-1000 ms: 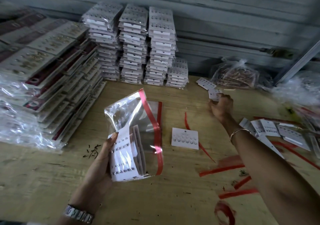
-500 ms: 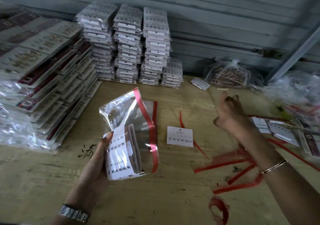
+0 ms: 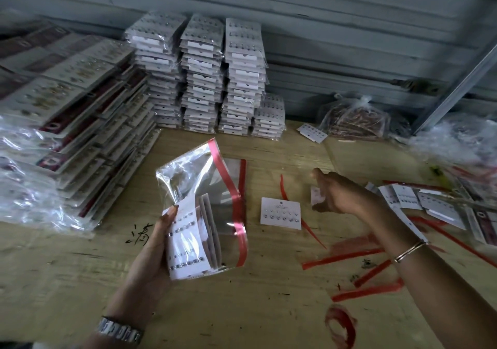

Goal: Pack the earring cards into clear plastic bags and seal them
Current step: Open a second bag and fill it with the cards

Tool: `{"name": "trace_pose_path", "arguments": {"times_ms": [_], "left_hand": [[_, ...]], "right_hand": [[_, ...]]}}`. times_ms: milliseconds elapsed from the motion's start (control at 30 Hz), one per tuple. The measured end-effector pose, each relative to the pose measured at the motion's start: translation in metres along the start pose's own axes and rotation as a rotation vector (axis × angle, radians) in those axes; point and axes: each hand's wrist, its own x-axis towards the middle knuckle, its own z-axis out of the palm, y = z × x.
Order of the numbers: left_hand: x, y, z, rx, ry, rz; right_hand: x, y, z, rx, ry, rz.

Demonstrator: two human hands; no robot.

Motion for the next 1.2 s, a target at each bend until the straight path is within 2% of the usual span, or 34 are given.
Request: {"name": "trace_pose_path", "arguments": {"times_ms": [100,200,333,467,533,567,600,667,700,767,833,900,1000,1133,1200], "left_hand": [[0.001,-0.001,0.0,-0.012,0.03,0.009],[0.002,-0.001,0.004,-0.006,0.073,0.018],[0.001,0.001,0.007,-0.074,0.074,-0.001],[-0.003,0.008,0.018,-0.175,-0.109,-0.078],[0.0,0.007,0.018,-0.163,-0.004,-0.087],[0.0,0.005,0.018,-0.224,-0.054,-0.101],[-0.003,0.003,0.02,-0.251,-0.075,-0.125],[-0.008,0.01,0.014,-0.18,0.013,-0.054],[-0.003,0.005,0.011,-0.068,0.064,0.021],[0.005,-0.001,0.001,-0.159,-0.034,-0.072],[0.006,-0.002,0.001,-0.153,-0.057,-0.019],[0.008,-0.002,0.0,-0.052,0.079,0.033],[0.008,-0.004,0.0,-0.014,0.153,0.062],[0.004,0.001,0.005,-0.02,0.129,0.019],[0.003,0.003,0.012,-0.066,-0.021,-0.014]], "right_hand": [[-0.001,0.025,0.004,0.116,0.066,-0.034],[-0.003,0.044,0.008,0.087,0.09,-0.08],[-0.007,0.06,0.021,0.176,0.096,-0.041],[-0.011,0.056,0.032,0.271,0.269,-0.034],[-0.015,0.043,0.032,0.344,0.36,-0.065],[-0.018,0.033,0.03,0.38,0.369,-0.087],[-0.022,0.023,0.028,0.417,0.351,-0.113],[-0.03,0.002,0.025,0.459,0.29,-0.193],[-0.034,-0.007,0.025,0.46,0.27,-0.235],[-0.038,-0.022,0.027,0.431,0.258,-0.301],[-0.037,-0.03,0.031,0.378,0.269,-0.337],[-0.034,-0.033,0.036,0.33,0.289,-0.357],[-0.03,-0.032,0.044,0.256,0.299,-0.366],[-0.028,-0.03,0.049,0.196,0.27,-0.314],[-0.028,-0.029,0.05,0.203,0.257,-0.311]]}}
